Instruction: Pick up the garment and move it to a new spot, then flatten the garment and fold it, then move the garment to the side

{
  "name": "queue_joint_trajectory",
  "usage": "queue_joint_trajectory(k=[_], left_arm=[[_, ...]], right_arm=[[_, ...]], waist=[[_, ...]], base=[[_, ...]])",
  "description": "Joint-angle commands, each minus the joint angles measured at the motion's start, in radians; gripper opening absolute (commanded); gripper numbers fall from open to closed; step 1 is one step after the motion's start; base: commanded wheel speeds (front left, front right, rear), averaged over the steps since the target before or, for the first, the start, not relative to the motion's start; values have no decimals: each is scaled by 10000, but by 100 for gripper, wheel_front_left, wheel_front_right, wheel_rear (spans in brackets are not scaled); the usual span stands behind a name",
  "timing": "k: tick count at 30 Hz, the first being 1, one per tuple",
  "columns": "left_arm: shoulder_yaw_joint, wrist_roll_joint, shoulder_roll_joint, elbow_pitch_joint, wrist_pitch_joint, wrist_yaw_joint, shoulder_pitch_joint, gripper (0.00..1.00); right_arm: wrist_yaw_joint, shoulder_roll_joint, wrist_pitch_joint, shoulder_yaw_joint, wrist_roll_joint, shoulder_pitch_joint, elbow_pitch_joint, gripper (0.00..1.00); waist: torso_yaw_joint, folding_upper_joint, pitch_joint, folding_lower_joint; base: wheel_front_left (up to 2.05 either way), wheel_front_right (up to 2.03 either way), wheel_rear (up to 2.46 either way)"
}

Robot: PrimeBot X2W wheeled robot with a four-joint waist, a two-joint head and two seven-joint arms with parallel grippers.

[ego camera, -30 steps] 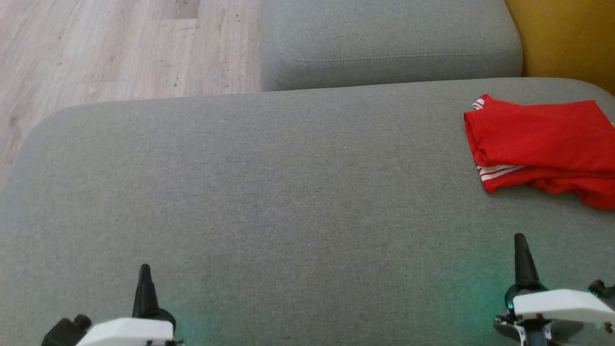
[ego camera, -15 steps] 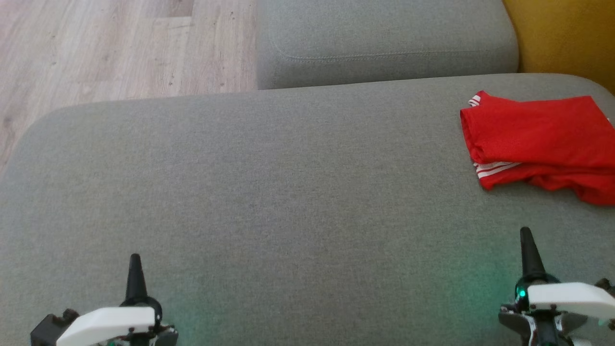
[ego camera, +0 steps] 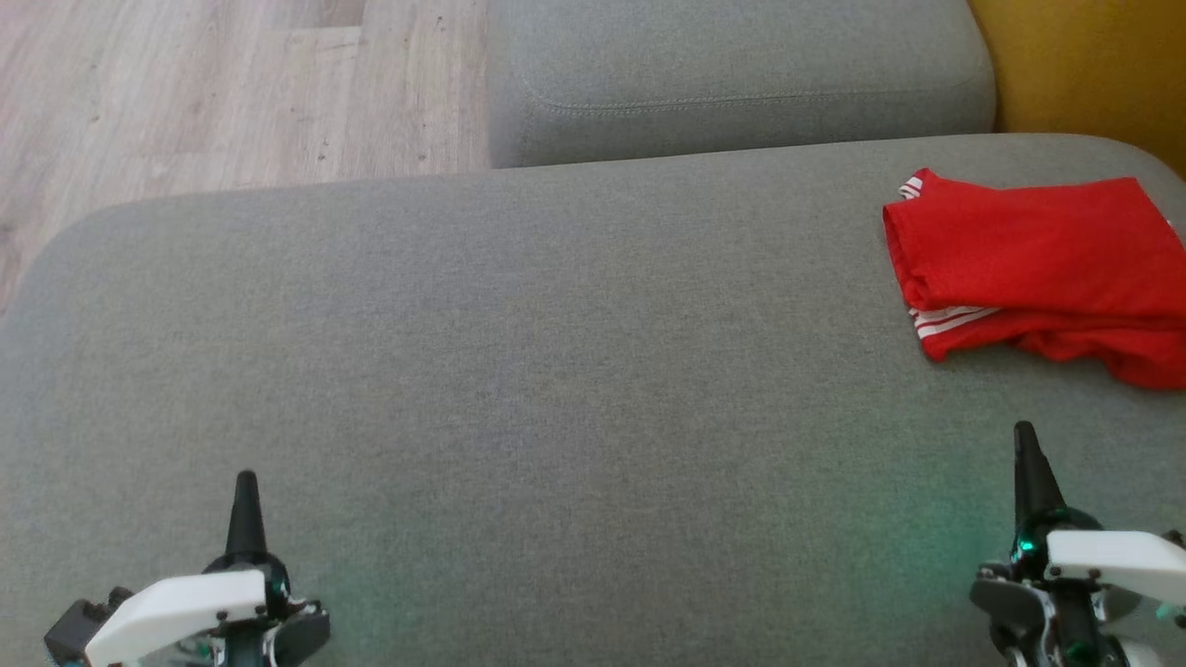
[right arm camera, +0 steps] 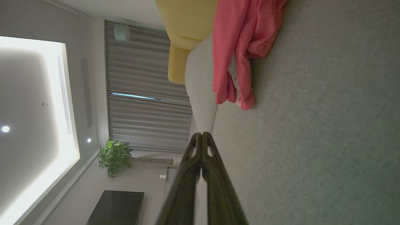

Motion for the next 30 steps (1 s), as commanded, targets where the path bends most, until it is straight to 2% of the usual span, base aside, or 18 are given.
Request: queue_joint_trajectory(k=[1, 15, 30], left_arm=[[373, -266, 135, -261, 69, -76, -541, 0], [770, -1813, 120, -209, 486, -245, -867, 0], [834, -1805, 81, -205, 541, -249, -880, 0]], right_arm=[[-7, -230, 80, 128, 321, -714, -318, 0], [-7, -225, 495, -85, 1965, -1071, -283, 0], [-7, -189, 546, -141, 1963, -1084, -278, 0]], waist=[[-9, 0, 5, -1], [-117, 0, 67, -1], [-120, 0, 68, -1]], base=[[0, 0, 0], [0, 0, 0], [0, 0, 0]])
